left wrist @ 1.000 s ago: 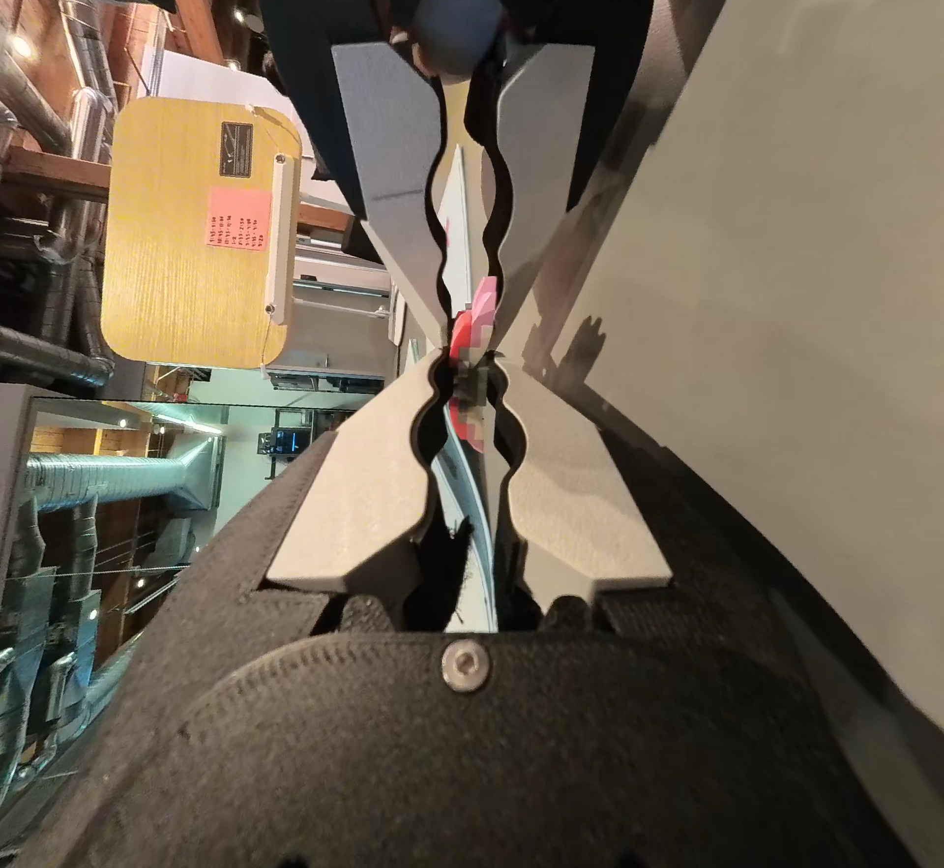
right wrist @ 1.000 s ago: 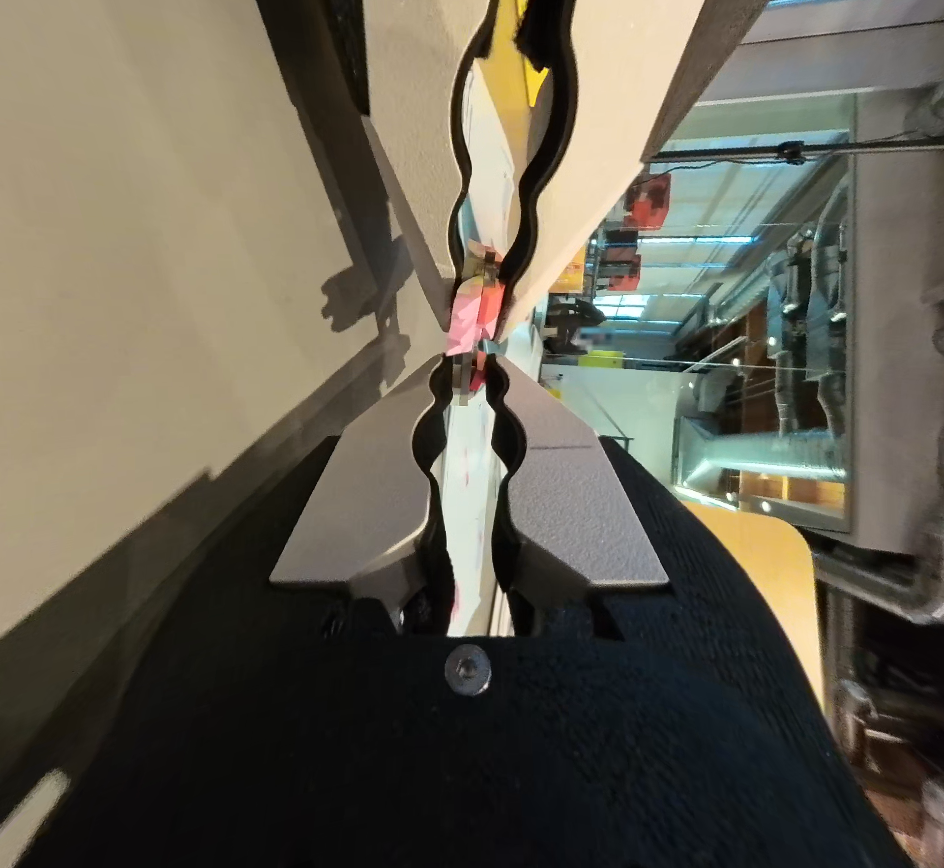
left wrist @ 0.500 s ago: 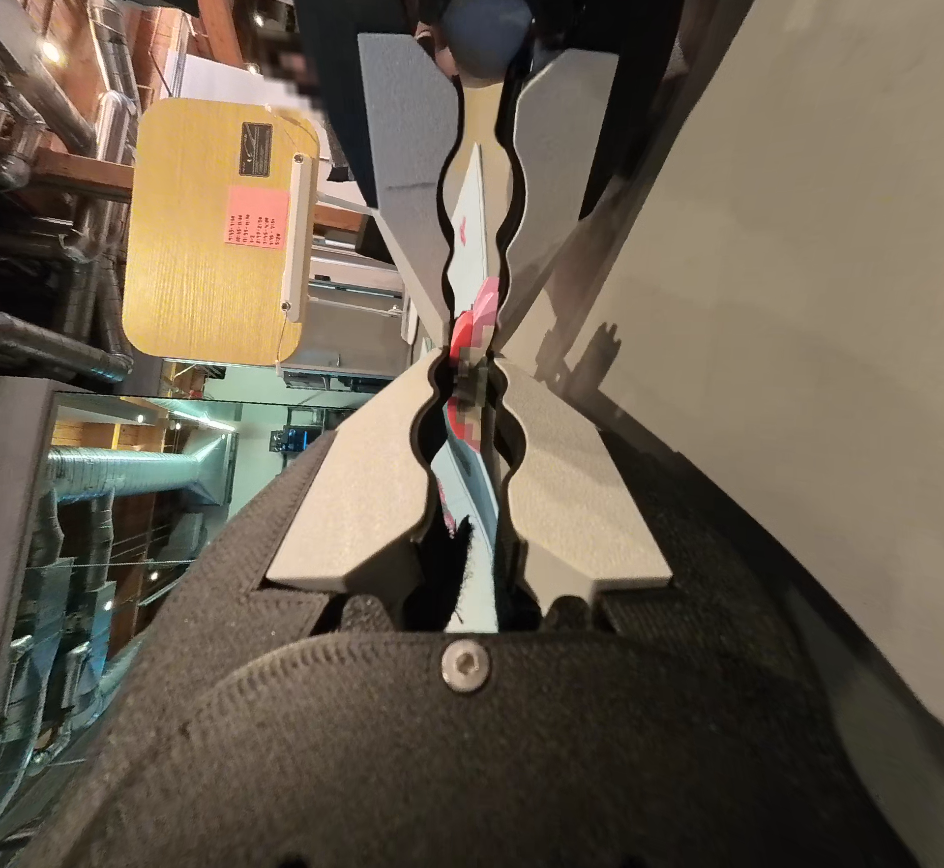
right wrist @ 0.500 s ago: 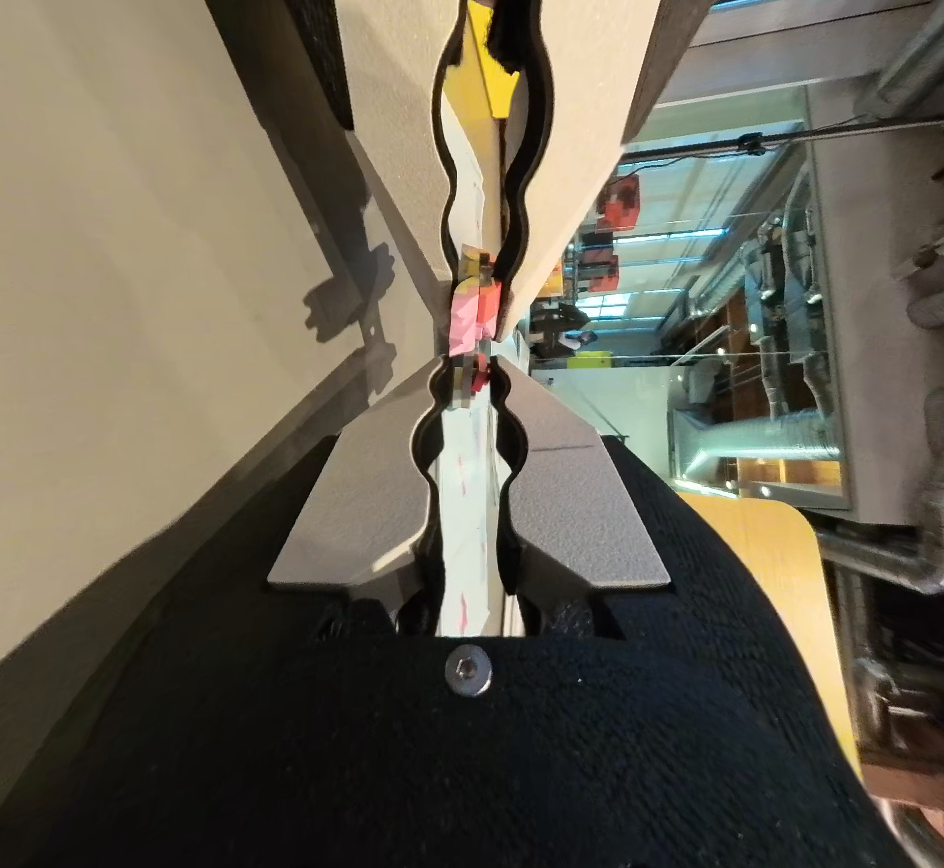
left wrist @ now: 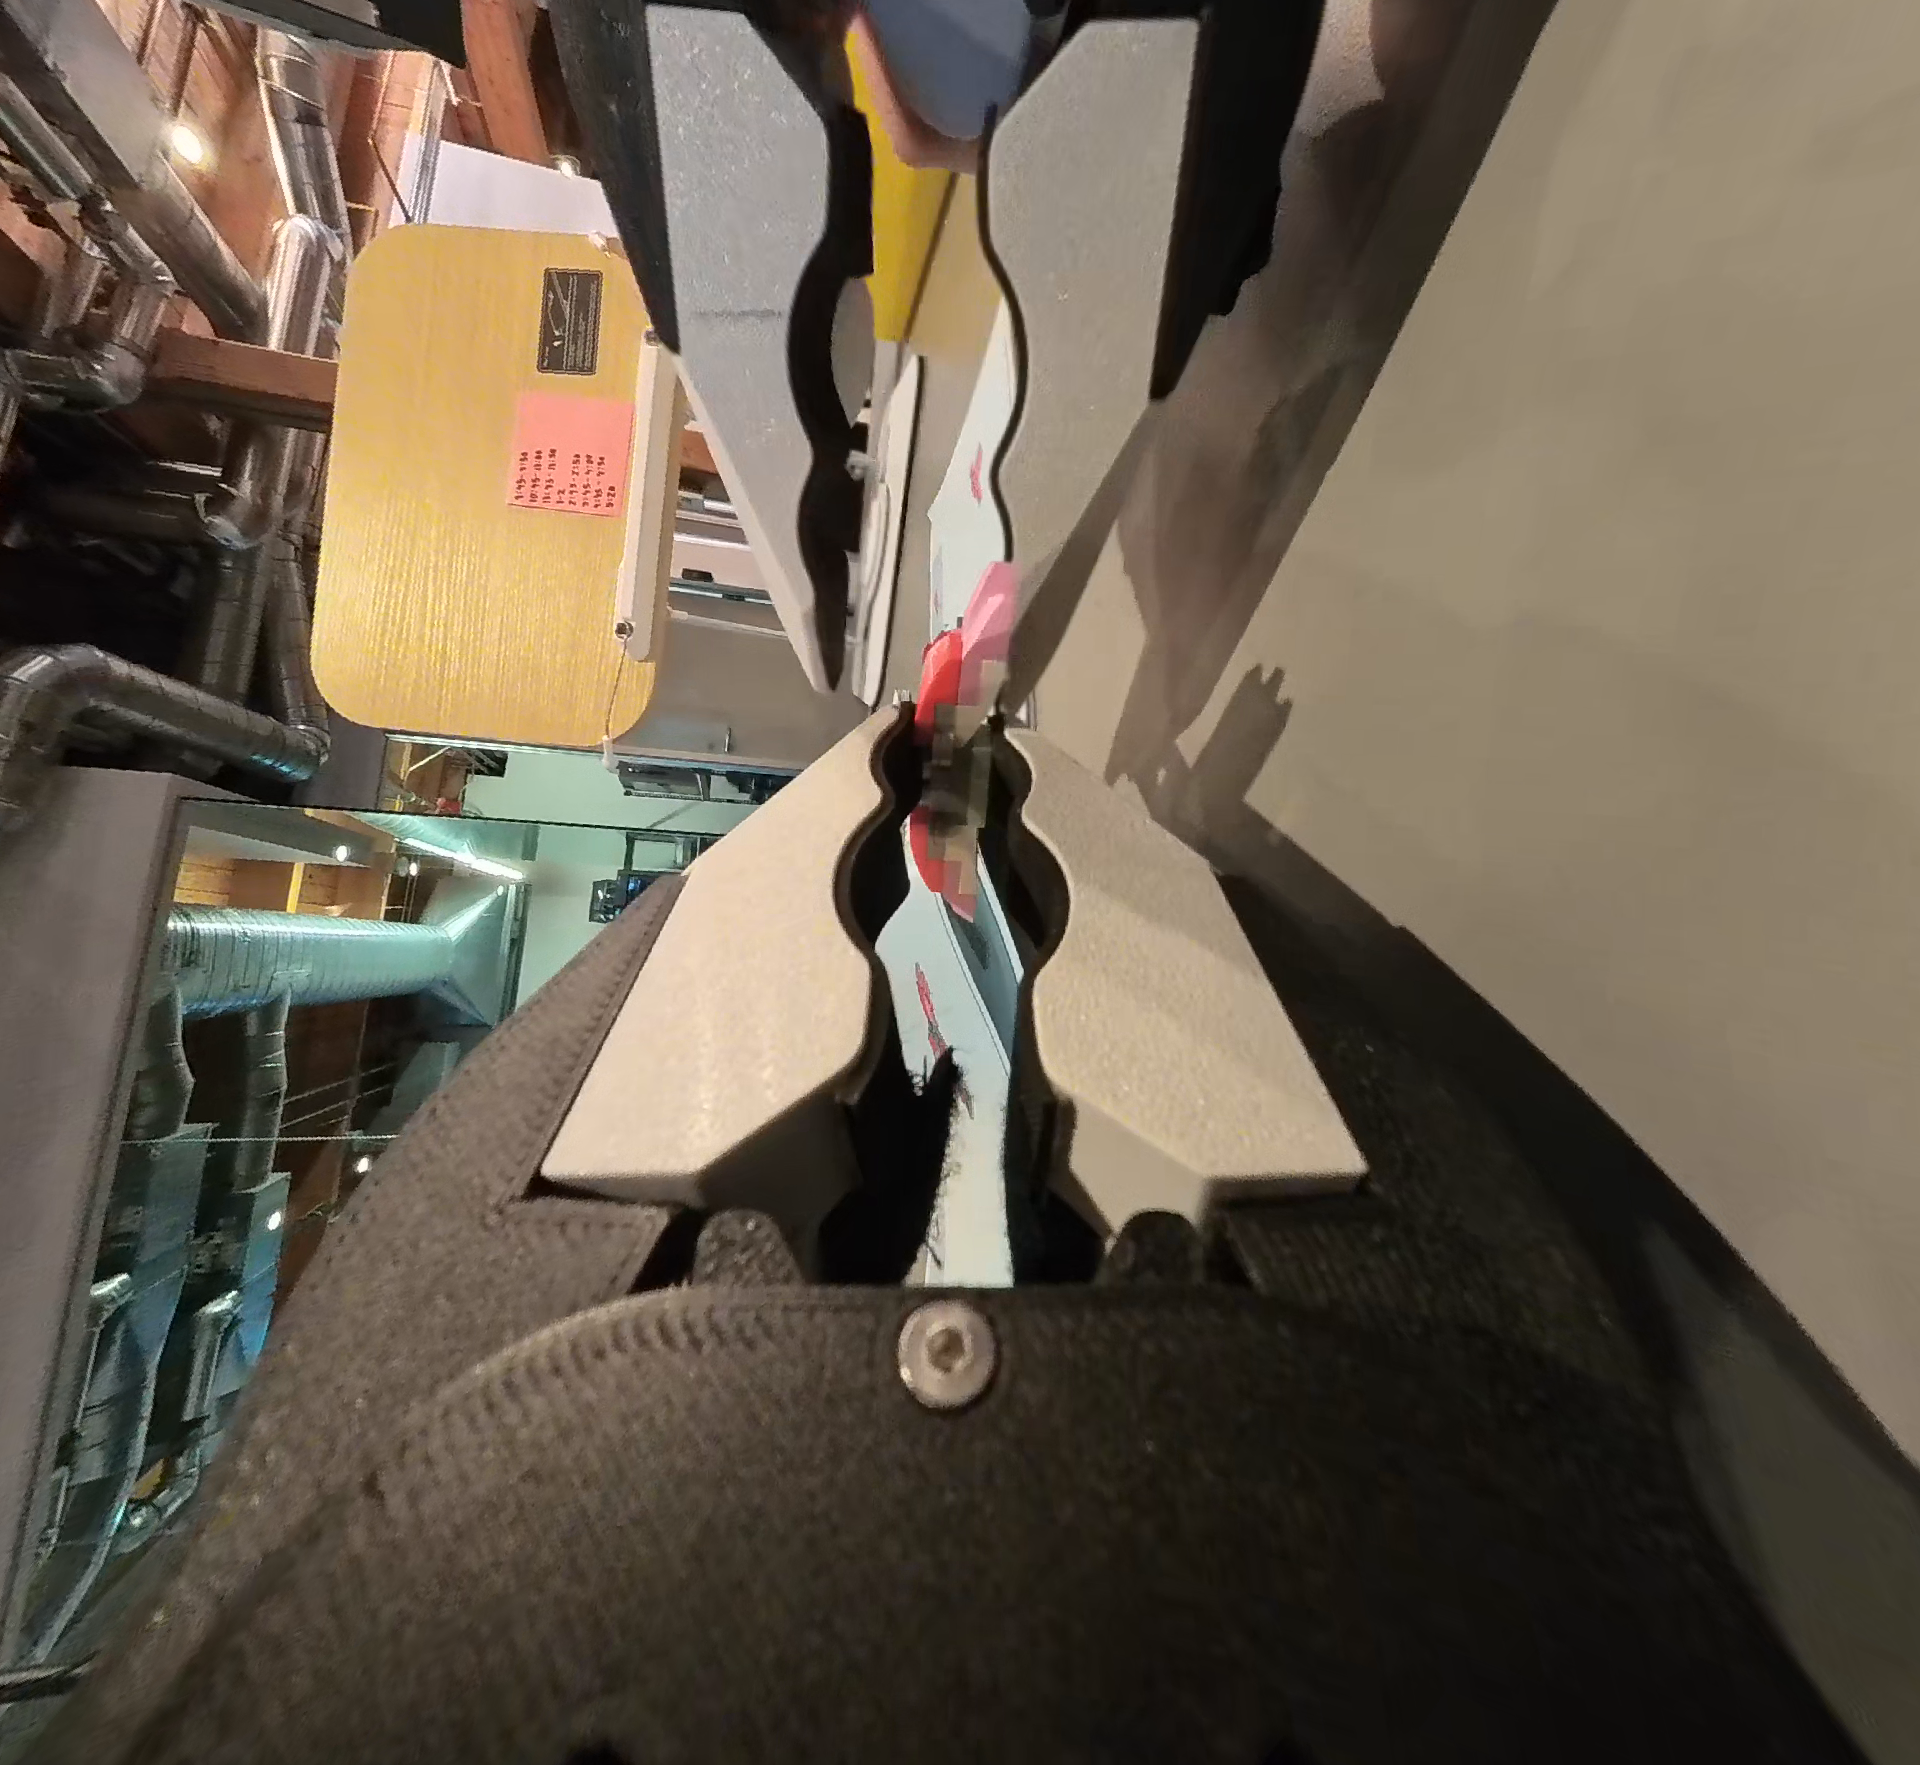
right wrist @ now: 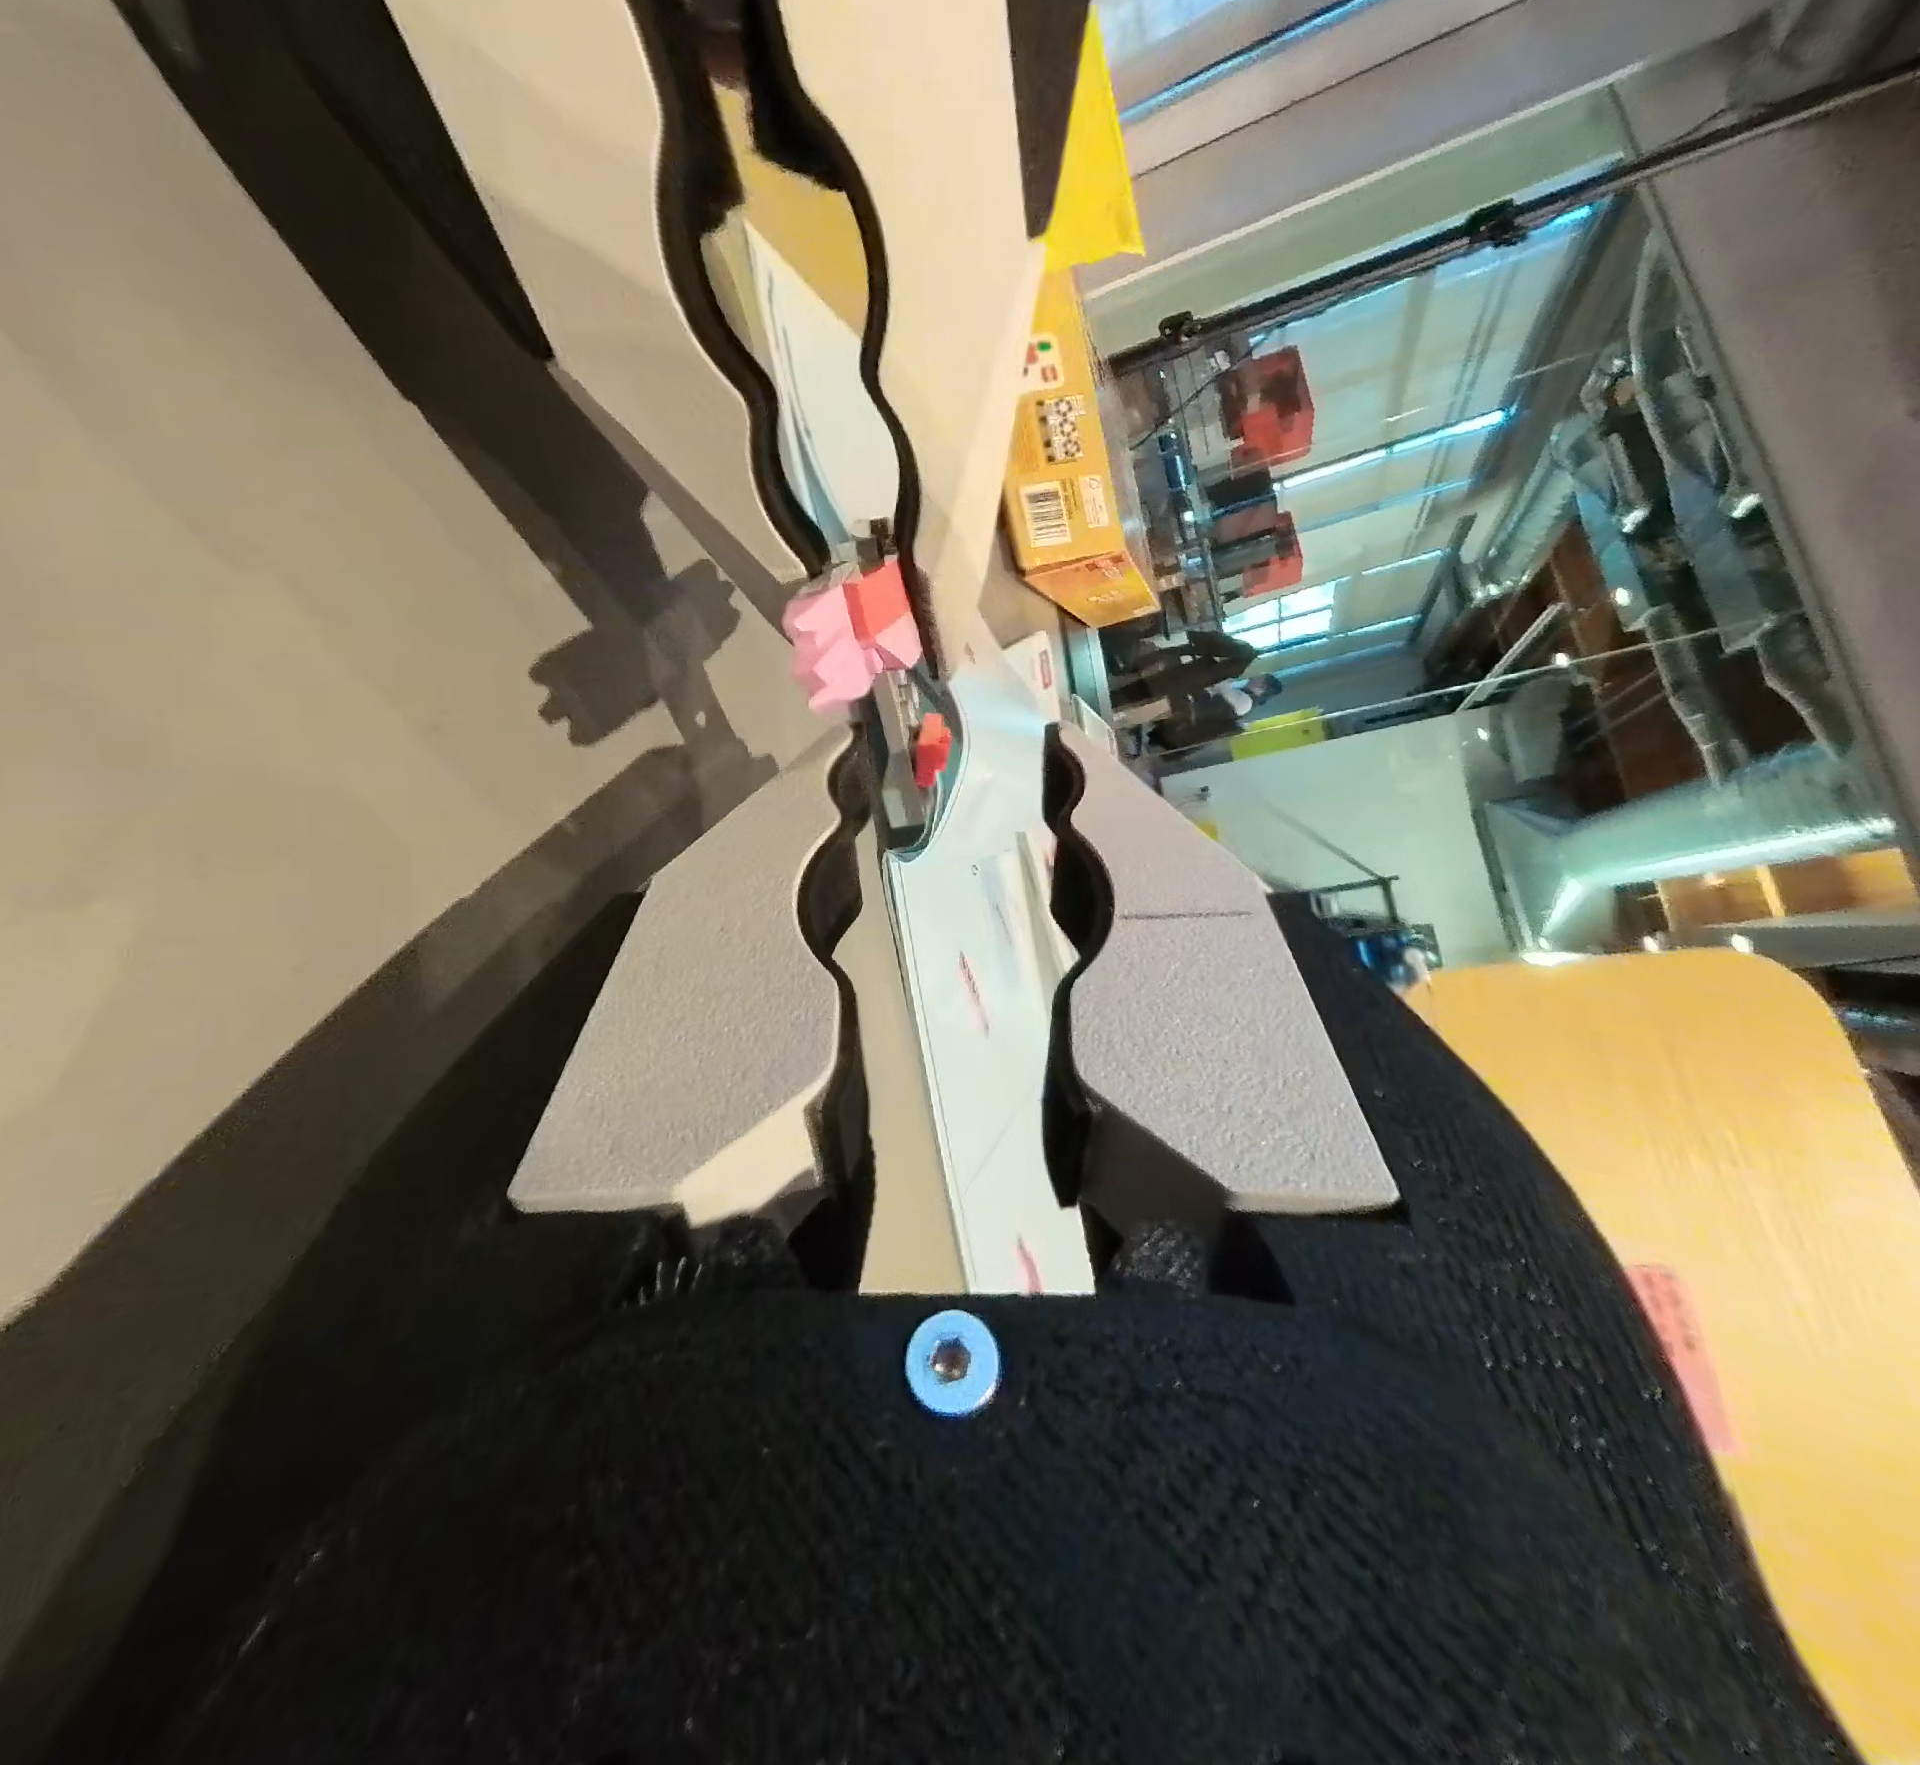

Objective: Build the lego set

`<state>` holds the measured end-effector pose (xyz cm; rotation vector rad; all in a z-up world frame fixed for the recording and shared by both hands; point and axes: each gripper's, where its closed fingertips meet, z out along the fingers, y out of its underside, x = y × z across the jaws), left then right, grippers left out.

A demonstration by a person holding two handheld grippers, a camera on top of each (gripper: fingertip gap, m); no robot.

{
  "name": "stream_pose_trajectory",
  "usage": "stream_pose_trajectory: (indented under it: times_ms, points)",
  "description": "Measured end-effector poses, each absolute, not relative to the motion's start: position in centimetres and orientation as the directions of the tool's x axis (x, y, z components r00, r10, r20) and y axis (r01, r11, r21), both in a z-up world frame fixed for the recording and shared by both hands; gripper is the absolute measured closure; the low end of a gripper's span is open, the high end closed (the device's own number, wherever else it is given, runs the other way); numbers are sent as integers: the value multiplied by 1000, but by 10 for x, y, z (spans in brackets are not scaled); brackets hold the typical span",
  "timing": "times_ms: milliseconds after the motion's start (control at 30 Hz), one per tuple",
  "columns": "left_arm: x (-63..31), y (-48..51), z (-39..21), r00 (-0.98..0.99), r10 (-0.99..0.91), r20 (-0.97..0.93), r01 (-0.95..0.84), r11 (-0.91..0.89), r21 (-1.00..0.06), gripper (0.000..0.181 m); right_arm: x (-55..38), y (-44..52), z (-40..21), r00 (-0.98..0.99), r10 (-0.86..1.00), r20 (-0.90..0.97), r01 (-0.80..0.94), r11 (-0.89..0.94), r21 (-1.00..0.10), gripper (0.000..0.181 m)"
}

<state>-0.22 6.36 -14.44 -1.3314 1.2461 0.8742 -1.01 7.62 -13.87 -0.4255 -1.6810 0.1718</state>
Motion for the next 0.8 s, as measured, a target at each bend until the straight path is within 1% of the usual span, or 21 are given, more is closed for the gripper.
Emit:
stream_pose_trajectory:
  times_ms: [67, 233, 400, 433, 500, 533, 600, 633, 800]
  points:
    - [-2, 64, -144, 187, -194, -963, -971, 110, -211, 170, -9, 76, -139, -102, 374, 922, 173, 919, -354, 152]
    - [-3, 64, -145, 190, -197, -962, -971, 108, -214, 170, -9, 71, -143, -123, 328, 937, 159, 938, -307, 159]
    - [-1, 64, -144, 189, -196, -962, -970, 118, -214, 170, -10, 73, -148, -142, 299, 944, 174, 946, -273, 159]
    - [0, 63, -144, 186, -196, -963, -969, 123, -213, 170, -10, 73, -149, -146, 288, 946, 175, 949, -262, 161]
    - [2, 62, -145, 182, -203, -962, -969, 132, -211, 170, -9, 73, -148, -137, 252, 958, 168, 959, -228, 170]
    - [3, 62, -145, 177, -202, -963, -969, 136, -207, 170, -9, 72, -148, -141, 236, 961, 166, 963, -212, 170]
    - [3, 62, -148, 177, -217, -960, -969, 131, -208, 170, -9, 73, -152, -170, 249, 953, 179, 959, -219, 171]
    - [3, 62, -149, 174, -222, -959, -970, 131, -206, 170, -9, 73, -153, -179, 230, 956, 177, 964, -199, 170]
    - [4, 61, -157, 164, -262, -951, -971, 126, -203, 170, -8, 72, -162, -224, 24, 974, 157, 988, 11, 170]
